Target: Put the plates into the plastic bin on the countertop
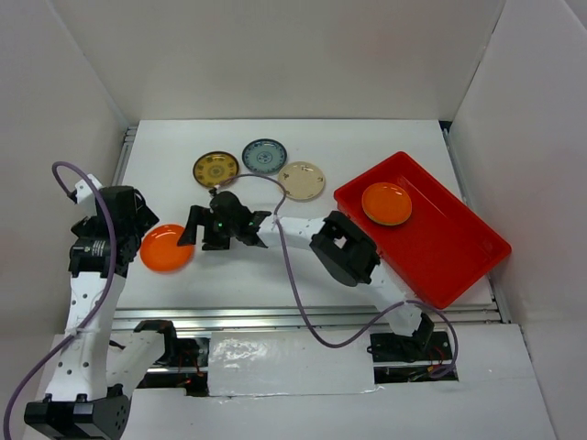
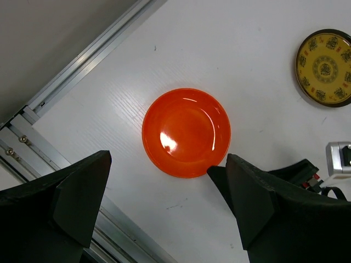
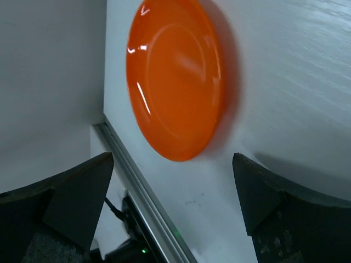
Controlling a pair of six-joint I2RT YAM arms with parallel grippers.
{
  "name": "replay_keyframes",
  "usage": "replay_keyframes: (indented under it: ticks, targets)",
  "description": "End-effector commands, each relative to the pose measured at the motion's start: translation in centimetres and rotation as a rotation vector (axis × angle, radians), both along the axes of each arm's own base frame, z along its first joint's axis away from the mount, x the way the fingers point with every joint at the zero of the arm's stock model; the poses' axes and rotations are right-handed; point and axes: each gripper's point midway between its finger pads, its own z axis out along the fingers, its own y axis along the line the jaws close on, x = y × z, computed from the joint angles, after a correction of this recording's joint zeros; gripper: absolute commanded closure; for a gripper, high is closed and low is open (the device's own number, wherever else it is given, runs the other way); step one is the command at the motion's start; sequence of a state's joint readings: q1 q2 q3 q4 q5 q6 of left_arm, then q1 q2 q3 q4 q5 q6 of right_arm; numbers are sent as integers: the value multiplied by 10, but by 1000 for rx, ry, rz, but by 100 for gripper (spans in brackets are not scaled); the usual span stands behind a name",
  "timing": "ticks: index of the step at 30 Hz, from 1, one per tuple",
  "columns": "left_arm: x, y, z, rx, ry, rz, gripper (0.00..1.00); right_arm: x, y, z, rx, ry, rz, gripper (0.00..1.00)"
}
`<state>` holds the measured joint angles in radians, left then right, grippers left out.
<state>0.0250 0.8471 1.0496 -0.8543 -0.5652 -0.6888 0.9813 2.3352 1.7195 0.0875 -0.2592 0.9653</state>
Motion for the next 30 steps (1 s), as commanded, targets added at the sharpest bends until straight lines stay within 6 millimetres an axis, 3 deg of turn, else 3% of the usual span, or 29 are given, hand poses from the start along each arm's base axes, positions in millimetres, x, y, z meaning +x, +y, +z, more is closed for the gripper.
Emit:
replay_keyframes:
  ticks: [1,6,13,20,24,30]
  targets:
    - [4,4,10,5,-24,21,1,6,24,23,62,71,-4,3]
    - [5,1,11,1,-32,2,1,7,28,-18,-60,154,-62,9]
    - [8,-4,12,-7,-46,-40,1,15,22,-23,-76,178,-95,15]
    - [11,-8,13,-15,-51,-66,1,21,25,-24,-57,233,-23,43]
    - [11,-9,15,-18,-61,-77,1,25,22,-30,-55,256,1,49]
    - [12,-12,15,-23,-63,-94,1,27,21,-33,-40,269,25,79]
